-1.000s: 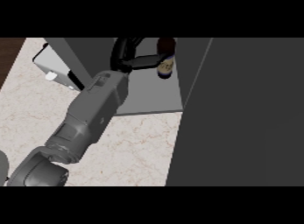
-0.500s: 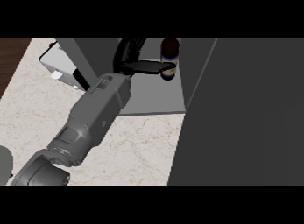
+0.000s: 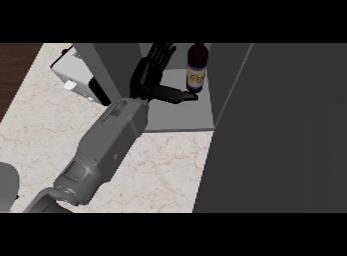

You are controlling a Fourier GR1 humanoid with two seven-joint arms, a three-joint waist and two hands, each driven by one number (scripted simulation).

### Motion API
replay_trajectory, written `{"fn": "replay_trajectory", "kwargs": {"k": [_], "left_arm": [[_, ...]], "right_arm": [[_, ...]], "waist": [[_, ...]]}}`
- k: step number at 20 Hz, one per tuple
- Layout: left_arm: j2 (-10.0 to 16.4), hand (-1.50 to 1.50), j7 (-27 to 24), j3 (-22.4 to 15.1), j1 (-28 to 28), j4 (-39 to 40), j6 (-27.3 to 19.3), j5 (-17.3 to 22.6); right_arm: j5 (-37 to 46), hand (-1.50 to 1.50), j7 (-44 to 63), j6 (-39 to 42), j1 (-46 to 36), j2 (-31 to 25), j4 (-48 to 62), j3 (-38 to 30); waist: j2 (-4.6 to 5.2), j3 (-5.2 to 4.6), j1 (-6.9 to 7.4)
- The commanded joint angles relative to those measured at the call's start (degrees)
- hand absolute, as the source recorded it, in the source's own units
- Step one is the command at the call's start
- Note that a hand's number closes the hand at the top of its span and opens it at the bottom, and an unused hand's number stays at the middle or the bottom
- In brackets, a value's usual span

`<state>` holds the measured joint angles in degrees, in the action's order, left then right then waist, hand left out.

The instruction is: Pick up the wine, place it into the cabinet and close the cabinet

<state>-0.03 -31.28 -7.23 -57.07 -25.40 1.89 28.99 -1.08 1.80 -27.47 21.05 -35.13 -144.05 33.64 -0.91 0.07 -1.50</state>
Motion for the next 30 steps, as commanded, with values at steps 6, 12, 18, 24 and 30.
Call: {"fn": "replay_trajectory", "kwargs": {"k": [6, 12, 18, 24, 30], "left_arm": [[0.03, -1.5, 2.17, -8.69, 17.2, -15.91, -1.19, 4.85], [1.8, -1.5, 8.86, -12.36, 28.16, -33.41, -4.08, 3.77], [4.86, -1.5, 8.16, -14.36, 40.42, -43.96, -2.33, 4.13], [9.4, -1.5, 8.37, -13.61, 50.24, -54.69, 0.44, 6.21], [13.1, -1.5, 7.52, -12.17, 55.98, -60.48, 0.48, 5.71]], "right_arm": [[-0.57, -1.5, 5.9, -1.39, 3.37, -1.71, -12.41, 0.23], [-0.32, -1.5, 1.63, -1.23, 5.37, -1.27, -9.68, 0.79], [-2.04, -1.5, 5.38, -1.26, 4.85, -3.77, -14.29, -2.64], [-1.59, -1.5, 3.55, 2.87, 4.73, -6.66, -12.0, -0.56], [-4.78, -1.5, 3.42, 6.52, 3.74, -7.66, -13.15, 1.46]], "waist": [[-0.32, -0.15, 1.86], [-0.33, -0.01, 2.56], [0.2, -0.09, 1.84], [0.43, -0.08, 1.57], [0.44, -0.09, 1.74]]}}
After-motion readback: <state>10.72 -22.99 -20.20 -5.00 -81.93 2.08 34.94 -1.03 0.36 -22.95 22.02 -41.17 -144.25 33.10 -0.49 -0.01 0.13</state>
